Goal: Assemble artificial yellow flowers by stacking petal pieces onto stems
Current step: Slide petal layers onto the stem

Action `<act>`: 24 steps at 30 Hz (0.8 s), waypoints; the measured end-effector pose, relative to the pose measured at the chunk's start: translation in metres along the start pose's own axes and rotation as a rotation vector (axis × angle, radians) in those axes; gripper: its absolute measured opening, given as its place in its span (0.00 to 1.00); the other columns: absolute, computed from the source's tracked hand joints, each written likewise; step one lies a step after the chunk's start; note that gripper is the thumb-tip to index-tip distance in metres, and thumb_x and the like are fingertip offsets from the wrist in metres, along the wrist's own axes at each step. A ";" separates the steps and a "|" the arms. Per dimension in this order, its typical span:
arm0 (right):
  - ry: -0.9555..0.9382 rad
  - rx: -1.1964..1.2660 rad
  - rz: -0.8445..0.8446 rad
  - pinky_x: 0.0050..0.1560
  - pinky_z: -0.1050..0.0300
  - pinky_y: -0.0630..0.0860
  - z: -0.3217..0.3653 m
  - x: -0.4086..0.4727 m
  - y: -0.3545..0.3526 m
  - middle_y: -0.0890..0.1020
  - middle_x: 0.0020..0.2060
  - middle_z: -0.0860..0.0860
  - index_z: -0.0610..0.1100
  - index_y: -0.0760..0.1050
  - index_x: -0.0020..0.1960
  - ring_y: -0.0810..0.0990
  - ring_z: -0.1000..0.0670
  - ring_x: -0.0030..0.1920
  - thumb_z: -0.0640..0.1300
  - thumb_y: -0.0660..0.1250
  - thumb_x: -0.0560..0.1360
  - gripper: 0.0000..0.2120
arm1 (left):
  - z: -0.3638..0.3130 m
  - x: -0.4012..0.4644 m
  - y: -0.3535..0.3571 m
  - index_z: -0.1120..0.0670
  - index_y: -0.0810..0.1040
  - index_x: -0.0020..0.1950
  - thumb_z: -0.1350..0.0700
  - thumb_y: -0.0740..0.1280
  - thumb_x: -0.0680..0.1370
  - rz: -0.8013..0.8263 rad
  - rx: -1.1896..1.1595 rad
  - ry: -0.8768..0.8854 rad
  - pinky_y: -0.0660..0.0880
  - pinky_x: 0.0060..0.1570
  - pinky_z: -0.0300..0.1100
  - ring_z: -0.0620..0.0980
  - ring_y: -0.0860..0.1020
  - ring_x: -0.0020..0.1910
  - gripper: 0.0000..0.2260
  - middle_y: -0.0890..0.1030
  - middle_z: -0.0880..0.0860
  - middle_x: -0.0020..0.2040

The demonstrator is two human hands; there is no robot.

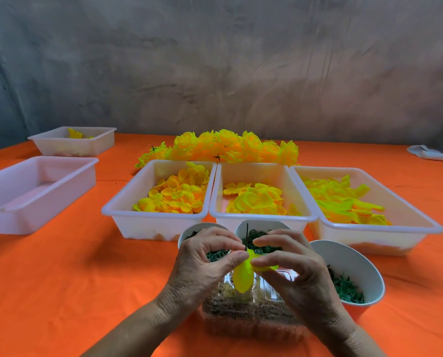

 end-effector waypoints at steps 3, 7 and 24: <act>0.008 0.000 0.018 0.50 0.54 0.74 0.002 0.001 0.001 0.84 0.46 0.53 0.47 0.84 0.38 0.77 0.50 0.54 0.44 0.75 0.66 0.02 | -0.001 0.000 0.002 0.48 0.84 0.37 0.53 0.75 0.66 -0.004 -0.012 0.003 0.76 0.48 0.40 0.46 0.81 0.45 0.01 0.82 0.46 0.41; 0.089 0.030 0.145 0.52 0.55 0.75 -0.001 0.006 -0.006 0.83 0.49 0.56 0.49 0.85 0.42 0.76 0.51 0.58 0.39 0.75 0.65 0.08 | 0.000 0.001 0.003 0.49 0.84 0.36 0.53 0.75 0.67 0.017 0.011 -0.005 0.76 0.48 0.40 0.45 0.81 0.45 0.02 0.82 0.46 0.41; 0.438 -0.359 0.441 0.50 0.58 0.77 -0.061 0.062 0.011 0.85 0.45 0.47 0.44 0.85 0.47 0.82 0.50 0.47 0.37 0.72 0.71 0.07 | 0.001 -0.002 0.004 0.45 0.82 0.35 0.48 0.73 0.66 -0.019 0.013 0.031 0.75 0.45 0.31 0.41 0.81 0.43 0.03 0.82 0.42 0.42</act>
Point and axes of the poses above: each hand's wrist, its own x-axis towards the middle knuckle, its own y-axis out of the palm, z = x × y, the point moved 4 cm from there along x, towards the middle knuckle
